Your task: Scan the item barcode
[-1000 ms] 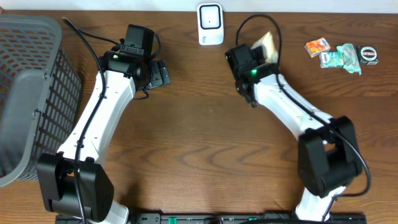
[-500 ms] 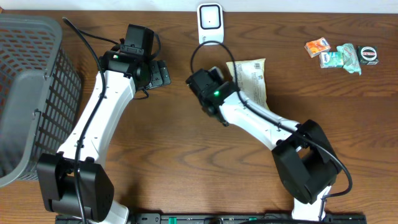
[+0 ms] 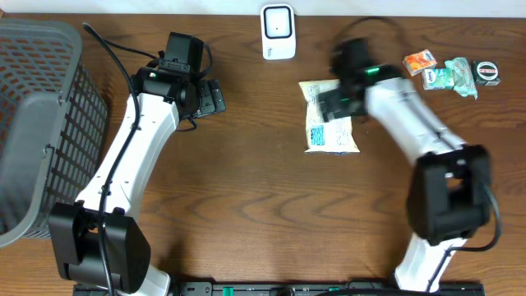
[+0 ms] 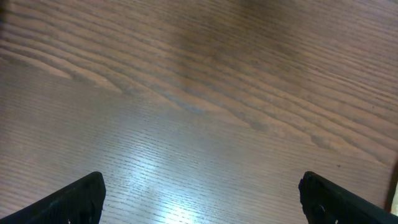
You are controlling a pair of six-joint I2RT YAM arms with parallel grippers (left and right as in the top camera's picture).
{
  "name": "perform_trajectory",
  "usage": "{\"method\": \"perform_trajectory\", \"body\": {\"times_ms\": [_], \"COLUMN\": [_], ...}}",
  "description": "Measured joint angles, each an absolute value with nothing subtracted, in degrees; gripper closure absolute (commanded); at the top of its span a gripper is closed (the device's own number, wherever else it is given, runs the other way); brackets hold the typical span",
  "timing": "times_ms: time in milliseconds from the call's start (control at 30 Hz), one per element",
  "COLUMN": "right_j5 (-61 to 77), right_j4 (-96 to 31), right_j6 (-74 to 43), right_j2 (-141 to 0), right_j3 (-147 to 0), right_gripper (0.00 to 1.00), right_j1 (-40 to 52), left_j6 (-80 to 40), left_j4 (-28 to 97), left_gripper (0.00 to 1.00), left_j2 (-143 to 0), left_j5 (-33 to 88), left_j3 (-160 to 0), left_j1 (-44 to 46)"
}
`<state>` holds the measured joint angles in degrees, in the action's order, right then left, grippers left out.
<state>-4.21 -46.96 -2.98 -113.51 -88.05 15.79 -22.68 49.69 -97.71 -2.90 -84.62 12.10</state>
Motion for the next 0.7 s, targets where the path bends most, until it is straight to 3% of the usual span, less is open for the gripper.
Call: {"method": "perform_trajectory", "body": {"times_ms": [100, 167, 367, 467, 500, 567, 633, 667, 700], "right_j5": [13.1, 18.5, 29.6, 31.5, 32.0, 33.8, 34.9, 35.5, 36.6], "right_j4": [-46.9, -46.7, -39.2, -36.0, -35.1, -33.3, -32.0, -31.6, -31.2], "right_j6": [-0.3, 1.0, 3.0, 2.2, 1.6, 0.7, 0.3, 0.0, -0.3], "right_j2": [-113.5, -113.5, -114.0, -115.2, -115.8, -116.9, -117.8, -118.8, -119.6], "right_j3": [-87.8, -87.0, -78.6, -76.0, -75.5, -75.3, -75.3, -75.3, -75.3], "right_gripper": [0.01, 0.01, 0.01, 0.08, 0.15, 0.47, 0.86, 0.99, 0.99], "right_j1": [4.3, 1.8, 0.7, 1.7, 2.0, 2.7, 3.3, 3.6, 3.8], "left_j6": [-22.7, -22.7, -22.7, -22.7, -22.7, -22.7, -22.7, -22.7, -22.7], "left_j4": [49.7, 49.7, 49.7, 49.7, 49.7, 49.7, 49.7, 49.7, 49.7], "left_gripper": [0.02, 0.02, 0.02, 0.02, 0.02, 0.02, 0.02, 0.02, 0.02], "left_j2": [-97.7, -97.7, -97.7, -97.7, -97.7, -97.7, -97.7, -97.7, -97.7], "left_j5": [-2.9, -2.9, -2.9, -2.9, -2.9, -2.9, -2.9, -2.9, -2.9], "left_j3": [-84.6, -84.6, -84.6, -84.6, -84.6, -84.6, -84.6, -84.6, -84.6], "left_j1": [12.1, 12.1, 12.1, 12.1, 12.1, 12.1, 12.1, 12.1, 12.1]}}
